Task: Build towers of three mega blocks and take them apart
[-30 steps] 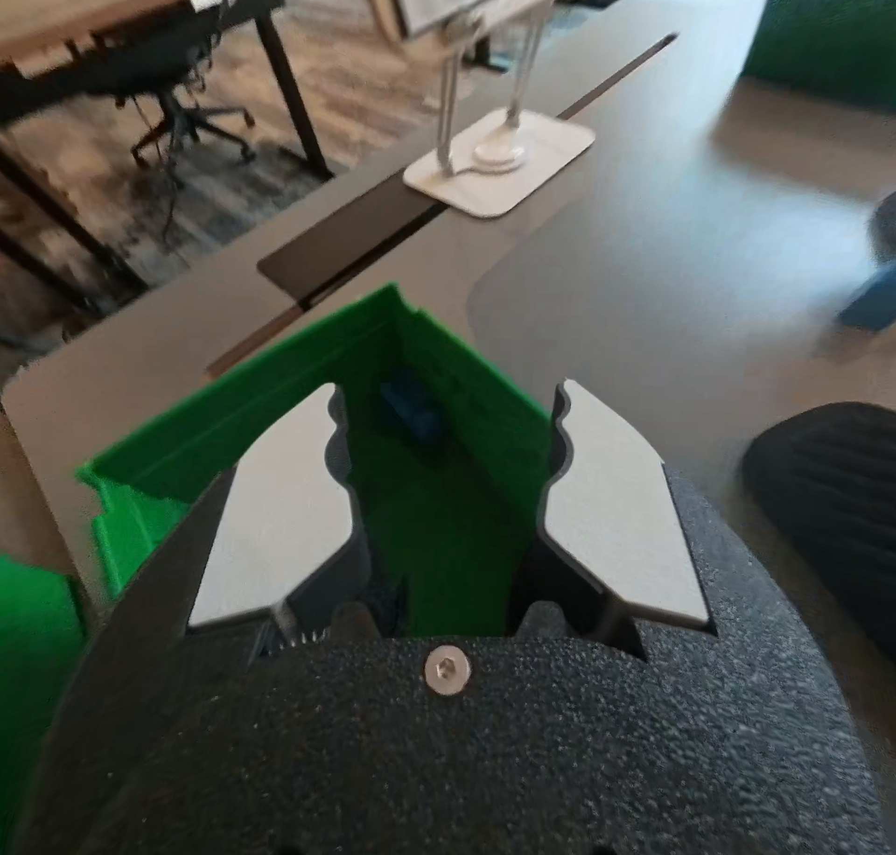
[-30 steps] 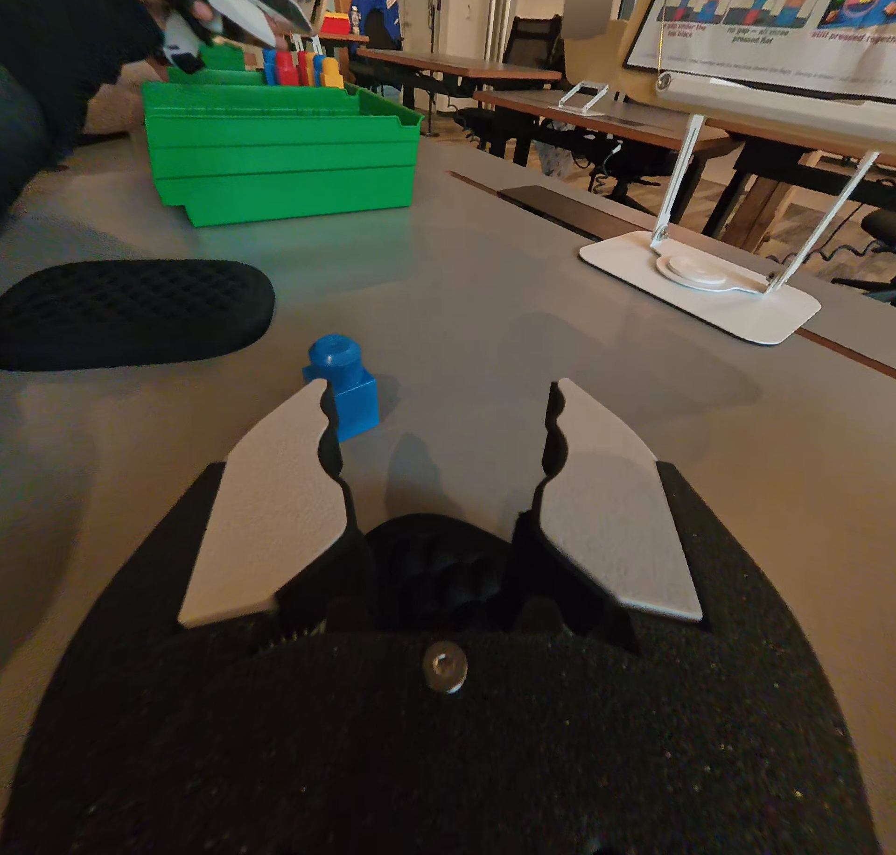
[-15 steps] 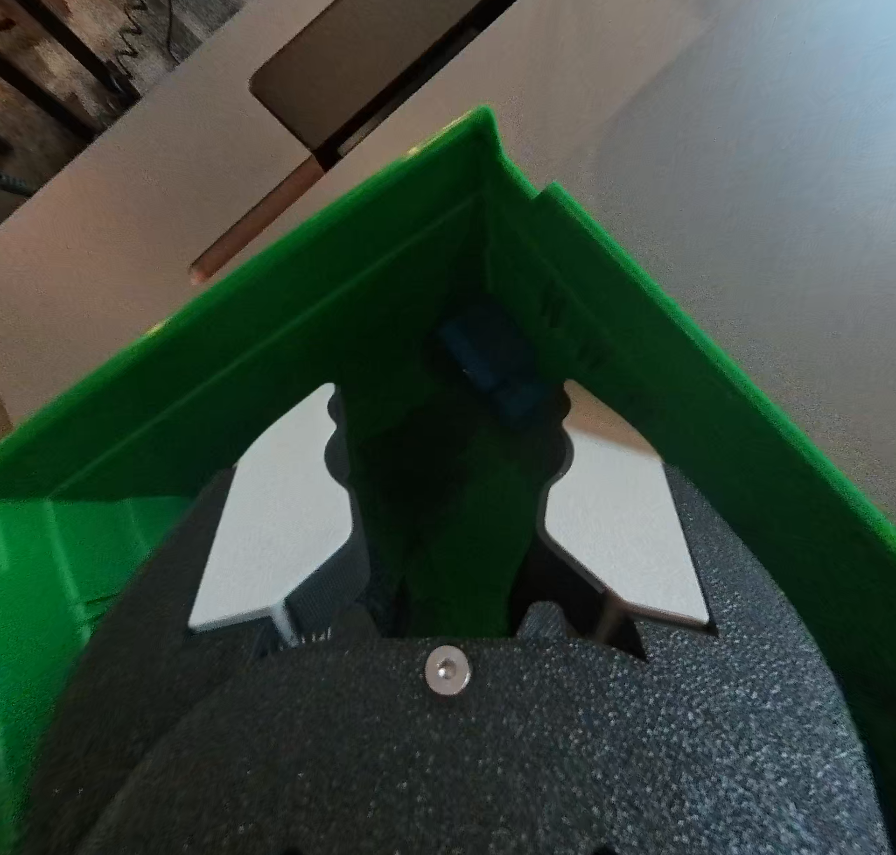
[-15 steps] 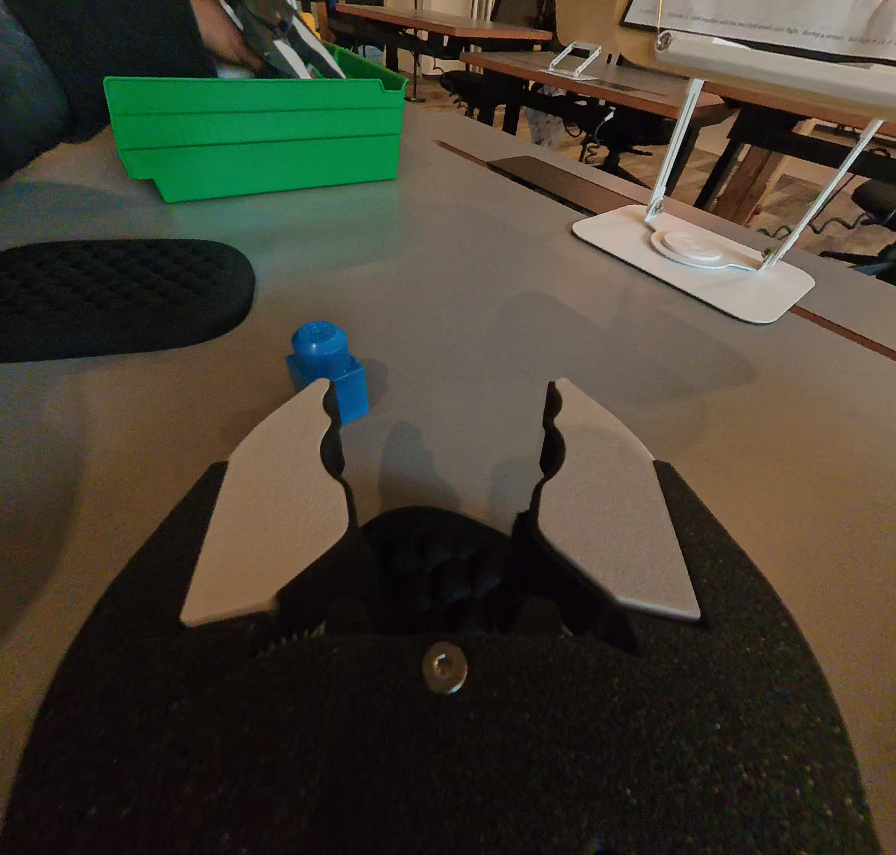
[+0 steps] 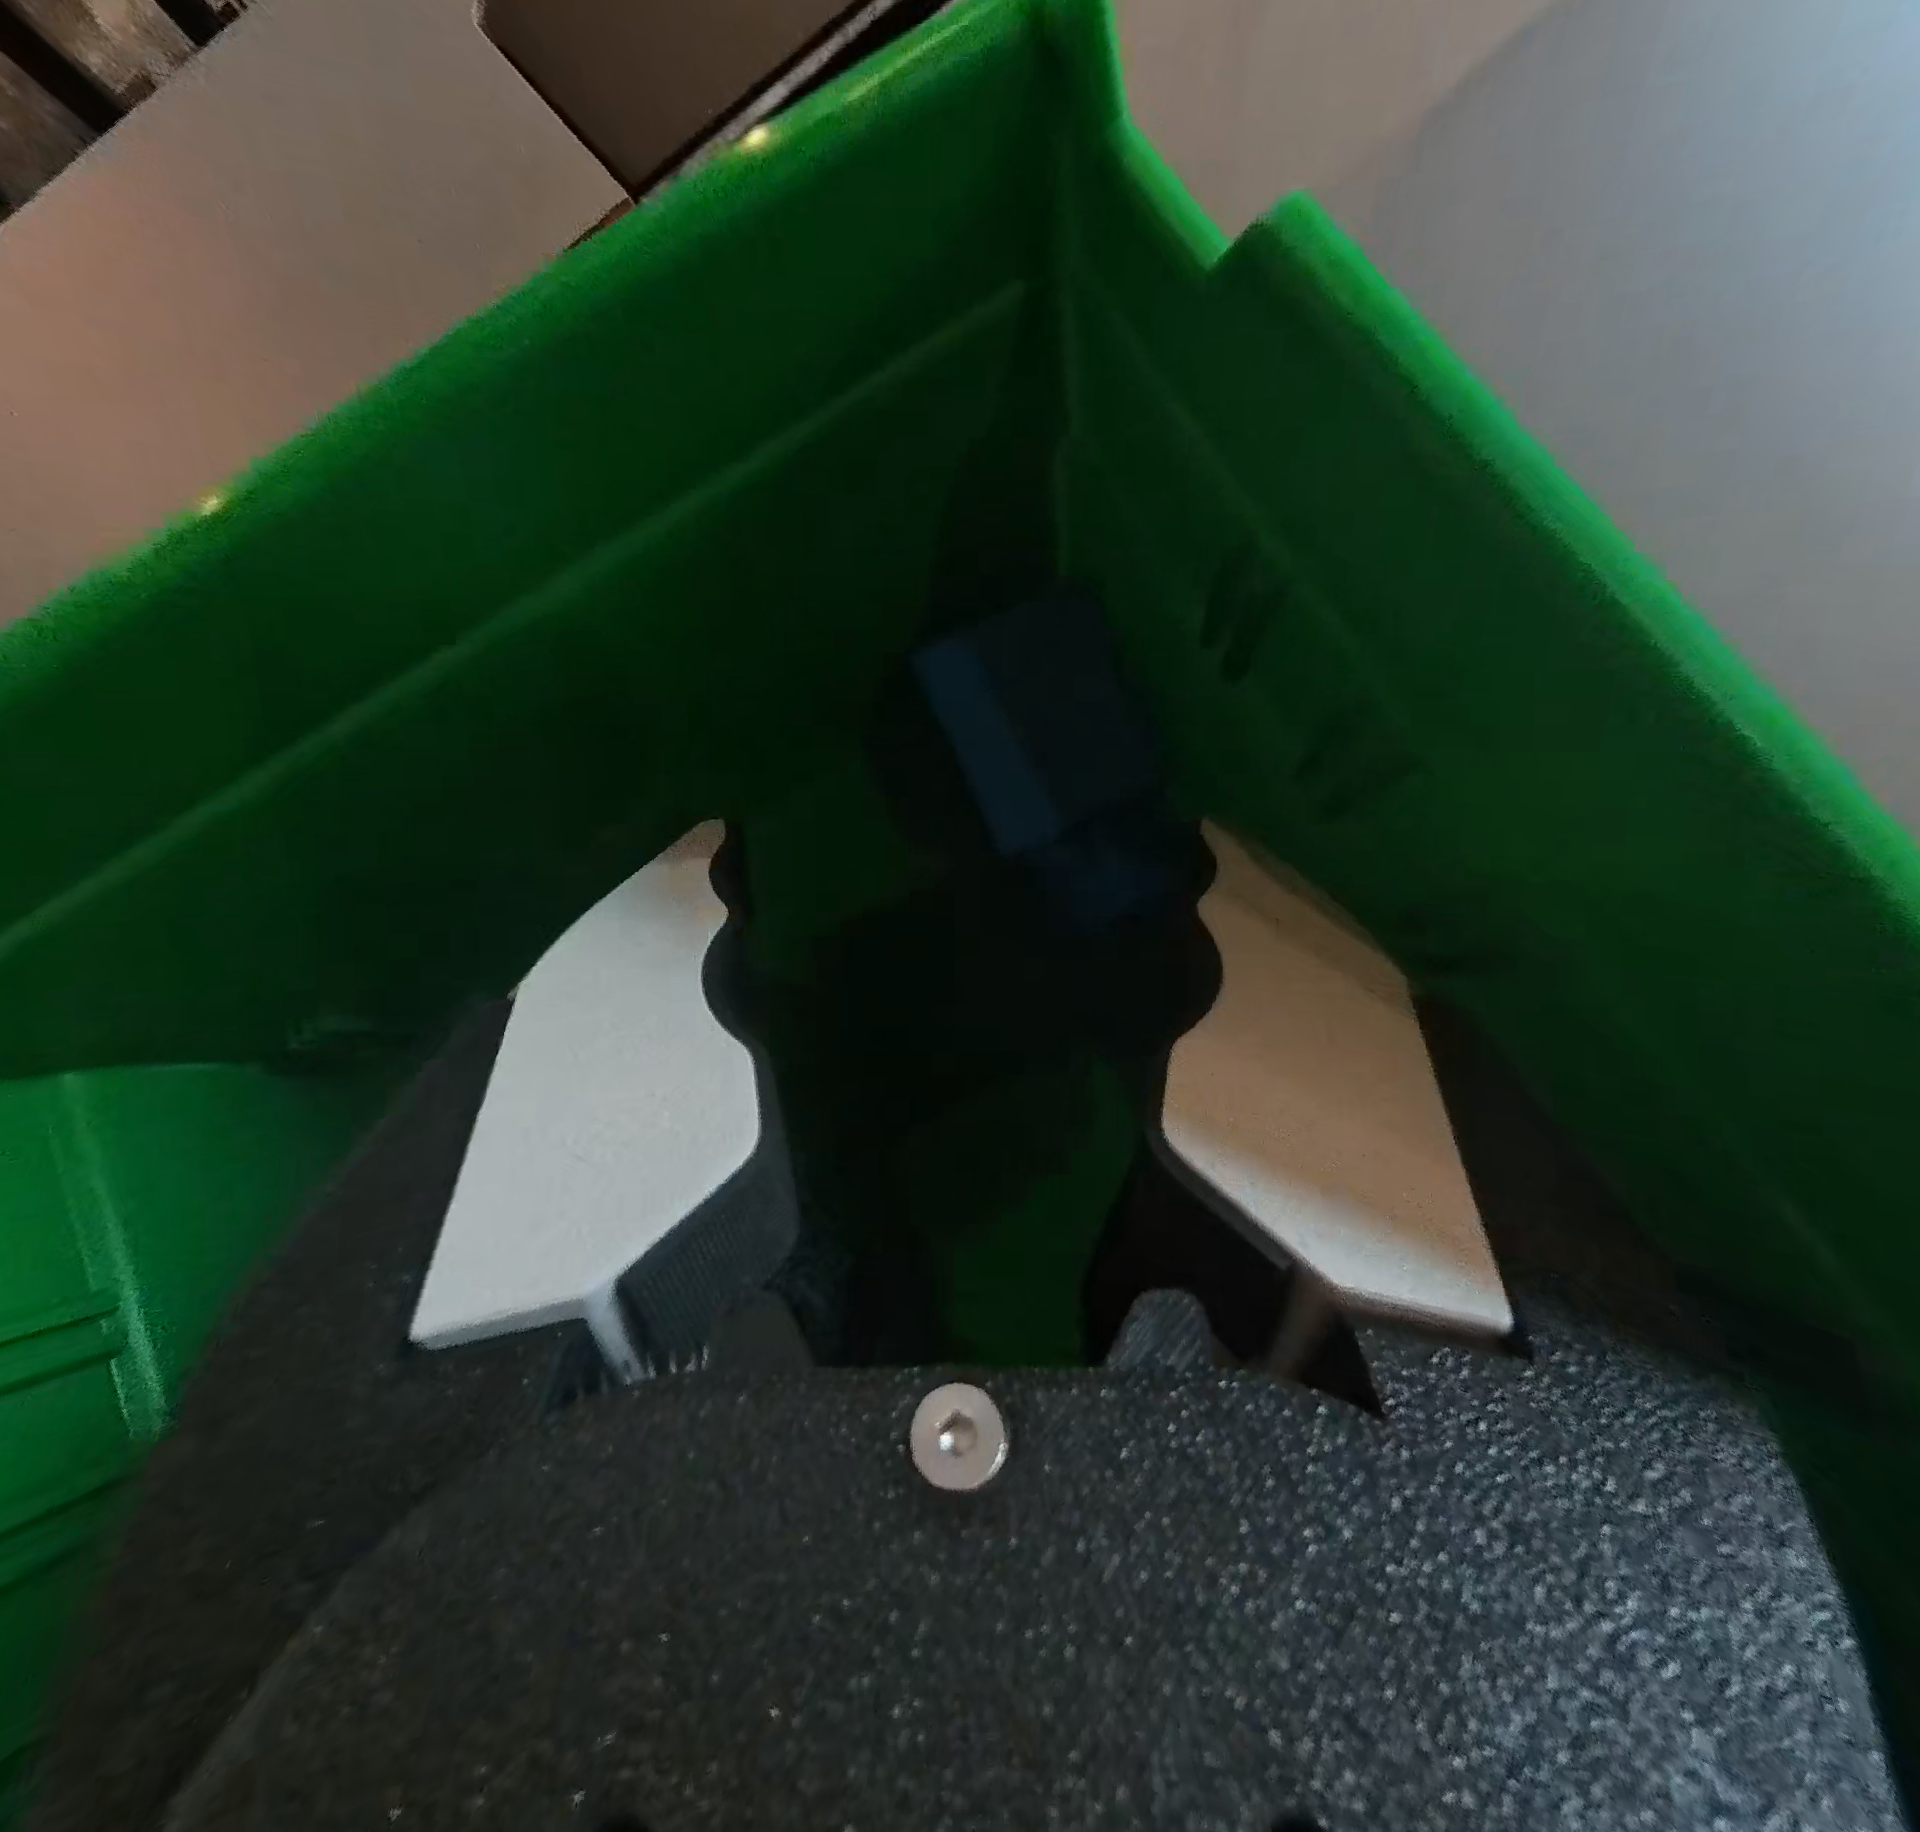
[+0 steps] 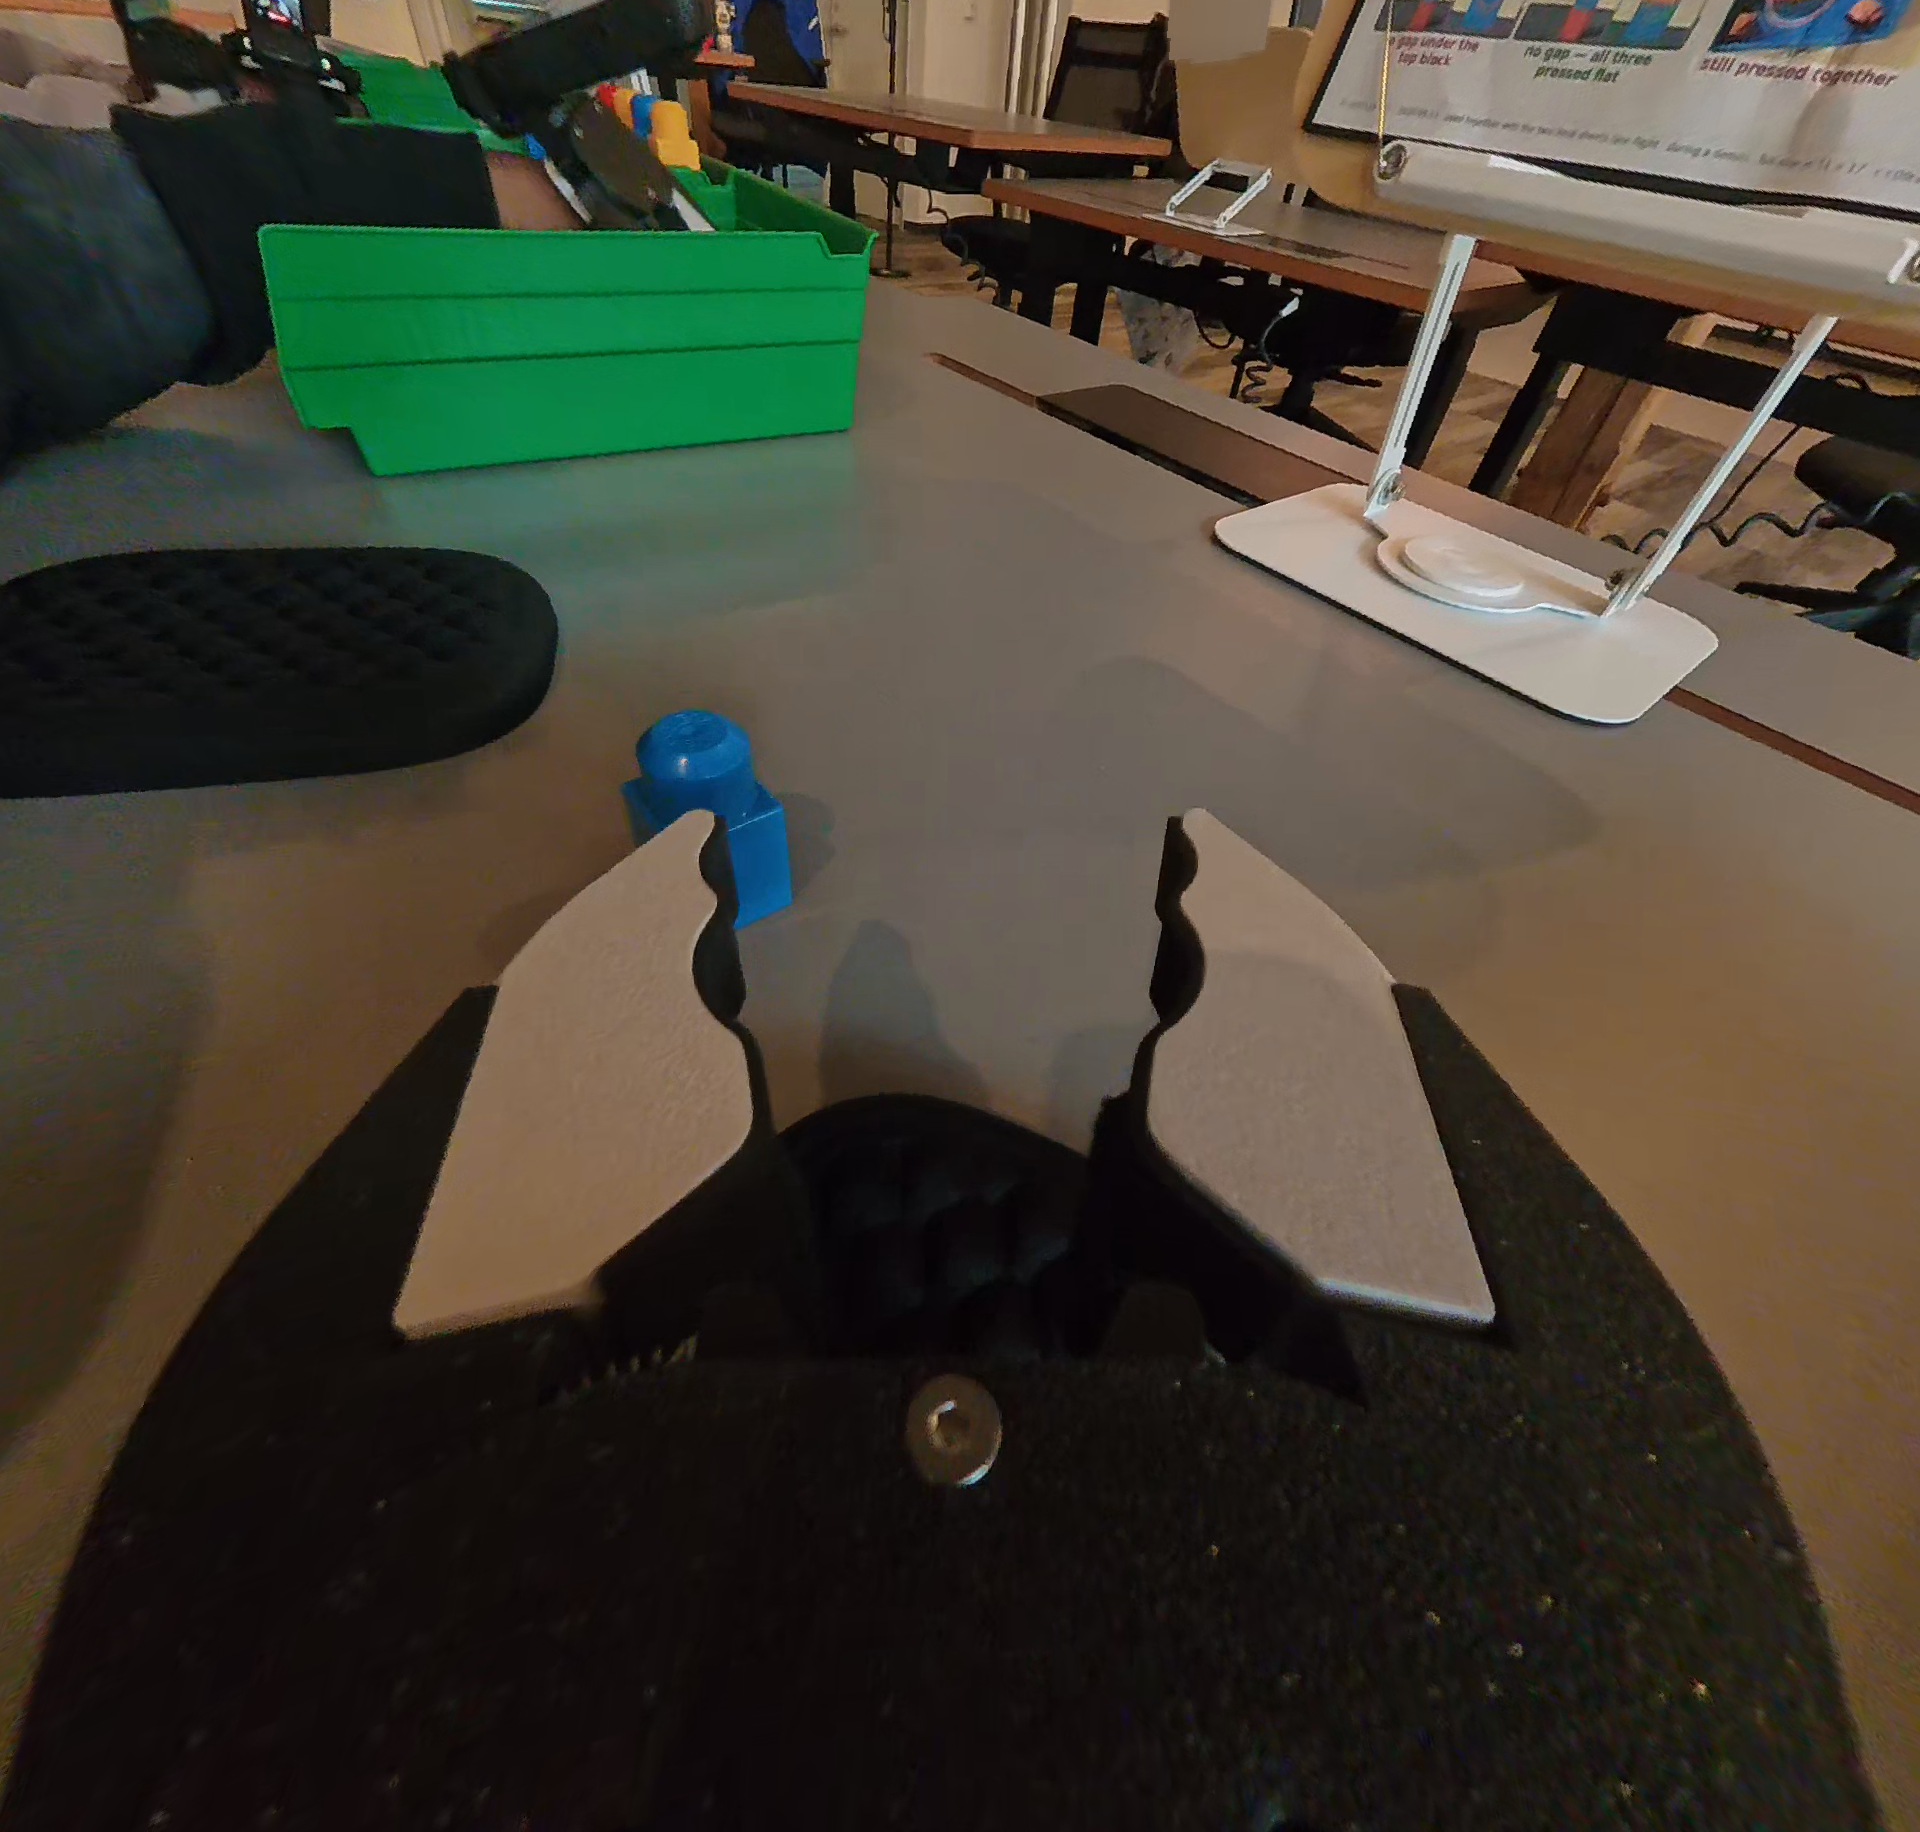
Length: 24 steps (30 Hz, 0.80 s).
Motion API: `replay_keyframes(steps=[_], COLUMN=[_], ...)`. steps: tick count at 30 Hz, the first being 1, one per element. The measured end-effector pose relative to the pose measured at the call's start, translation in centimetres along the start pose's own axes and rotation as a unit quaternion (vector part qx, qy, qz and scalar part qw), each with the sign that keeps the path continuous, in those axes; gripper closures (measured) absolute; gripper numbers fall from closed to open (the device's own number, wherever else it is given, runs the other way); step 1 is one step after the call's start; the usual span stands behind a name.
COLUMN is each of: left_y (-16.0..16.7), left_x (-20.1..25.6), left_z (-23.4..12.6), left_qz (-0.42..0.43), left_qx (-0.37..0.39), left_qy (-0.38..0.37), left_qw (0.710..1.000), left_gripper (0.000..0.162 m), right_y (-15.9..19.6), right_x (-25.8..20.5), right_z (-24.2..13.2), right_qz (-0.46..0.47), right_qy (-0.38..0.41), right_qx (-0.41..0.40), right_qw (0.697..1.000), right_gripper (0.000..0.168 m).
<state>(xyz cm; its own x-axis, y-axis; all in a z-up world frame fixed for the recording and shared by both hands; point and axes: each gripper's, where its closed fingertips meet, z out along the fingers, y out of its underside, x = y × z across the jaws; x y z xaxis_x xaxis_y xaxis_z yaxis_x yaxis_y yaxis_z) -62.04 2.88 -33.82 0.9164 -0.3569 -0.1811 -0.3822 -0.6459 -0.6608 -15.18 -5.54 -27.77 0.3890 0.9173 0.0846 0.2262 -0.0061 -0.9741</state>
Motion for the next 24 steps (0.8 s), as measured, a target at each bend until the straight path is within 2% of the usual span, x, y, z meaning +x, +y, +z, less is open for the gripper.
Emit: replay_keyframes(steps=[6,10,14,18,21,24], left_y=[0.3,0.8,0.9,0.4,0.4,0.5], left_x=[-0.4,1.1,1.0,1.2,1.7,1.5], left_z=[-0.2,-0.2,0.2,0.6,0.8,0.6], left_qz=[0.02,0.021,0.036,0.054,0.051,0.047], left_qx=[-0.007,-0.011,-0.007,0.003,0.006,0.007], left_qy=[-0.022,0.02,0.011,0.013,0.03,0.029], left_qw=[1.0,1.0,0.999,0.998,0.998,0.998], left_gripper=[0.091,0.093,0.093,0.104,0.122,0.124], right_y=[-0.3,-0.4,-0.4,-0.5,-0.6,-0.7], right_x=[0.1,0.1,0.2,0.2,0.2,0.2], right_z=[-0.2,-0.3,-0.3,-0.4,-0.4,-0.5], right_qz=[0.001,0.005,0.006,0.004,0.004,0.004], right_qy=[0.001,0.001,0.001,0.002,0.002,0.001], right_qx=[0.011,0.016,0.017,0.021,0.024,0.027], right_qw=[1.0,1.0,1.0,1.0,1.0,1.0], right_gripper=[0.092,0.092,0.093,0.094,0.094,0.094])
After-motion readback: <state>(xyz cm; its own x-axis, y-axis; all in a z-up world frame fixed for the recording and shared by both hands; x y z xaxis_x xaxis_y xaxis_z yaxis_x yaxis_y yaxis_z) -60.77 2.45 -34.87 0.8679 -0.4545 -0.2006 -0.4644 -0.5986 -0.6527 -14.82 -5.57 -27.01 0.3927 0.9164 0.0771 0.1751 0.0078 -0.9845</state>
